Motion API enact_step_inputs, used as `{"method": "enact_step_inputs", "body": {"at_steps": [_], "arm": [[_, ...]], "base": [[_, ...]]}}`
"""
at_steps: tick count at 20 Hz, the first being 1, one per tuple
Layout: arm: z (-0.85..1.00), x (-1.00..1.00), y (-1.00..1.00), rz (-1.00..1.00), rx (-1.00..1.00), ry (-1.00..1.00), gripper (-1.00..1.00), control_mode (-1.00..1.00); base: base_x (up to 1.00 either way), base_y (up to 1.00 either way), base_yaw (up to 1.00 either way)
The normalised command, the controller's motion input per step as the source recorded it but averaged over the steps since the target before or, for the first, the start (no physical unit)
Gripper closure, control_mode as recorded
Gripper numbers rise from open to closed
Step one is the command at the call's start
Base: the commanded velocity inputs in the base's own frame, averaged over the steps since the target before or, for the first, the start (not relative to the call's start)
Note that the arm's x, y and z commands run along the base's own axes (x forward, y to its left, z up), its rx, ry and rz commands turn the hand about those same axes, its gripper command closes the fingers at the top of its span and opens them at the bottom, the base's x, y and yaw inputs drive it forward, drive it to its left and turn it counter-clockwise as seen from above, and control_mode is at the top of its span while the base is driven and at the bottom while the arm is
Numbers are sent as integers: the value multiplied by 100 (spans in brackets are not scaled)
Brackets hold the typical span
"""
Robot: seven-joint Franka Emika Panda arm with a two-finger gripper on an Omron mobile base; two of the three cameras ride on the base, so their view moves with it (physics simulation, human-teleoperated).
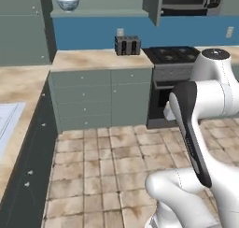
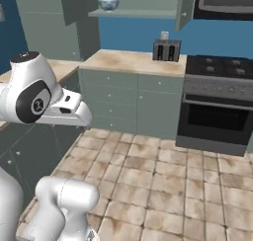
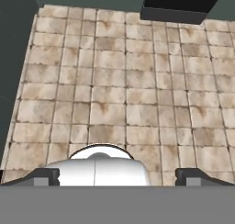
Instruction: Pick up the bowls from the cabinet and place each bowl in front of a stool on the dining counter.
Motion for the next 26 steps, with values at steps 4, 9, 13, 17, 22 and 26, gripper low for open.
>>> {"method": "enact_step_inputs", "body": {"at_steps": [4, 9, 13, 17, 22, 26], "arm": [[0, 0, 0, 0, 0, 0, -100, 100], [0, 0, 0, 0, 0, 0, -100, 100], [0, 0, 0, 0, 0, 0, -100, 100], [0, 0, 0, 0, 0, 0, -100, 100], [0, 0, 0, 0, 0, 0, -100, 100], [0, 0, 0, 0, 0, 0, -100, 100]], "base": [[100, 15, -1], [100, 20, 0], [100, 20, 0], [100, 18, 0], [100, 30, 9], [90, 11, 23]]}}
